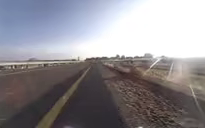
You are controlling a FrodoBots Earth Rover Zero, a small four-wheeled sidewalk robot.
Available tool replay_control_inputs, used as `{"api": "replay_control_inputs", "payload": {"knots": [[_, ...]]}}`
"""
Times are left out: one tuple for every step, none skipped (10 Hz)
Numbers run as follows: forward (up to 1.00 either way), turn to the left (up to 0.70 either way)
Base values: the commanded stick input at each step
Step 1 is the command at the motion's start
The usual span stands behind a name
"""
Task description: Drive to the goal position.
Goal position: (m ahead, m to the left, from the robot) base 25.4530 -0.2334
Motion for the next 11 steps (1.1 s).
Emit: {"api": "replay_control_inputs", "payload": {"knots": [[0.5, 0.0], [0.5, 0.0], [0.5, 0.0], [0.5, 0.0], [0.5, 0.0], [0.5, 0.0], [0.5, 0.0], [0.5, 0.0], [0.5, 0.0], [0.5, 0.0], [0.5, 0.0]]}}
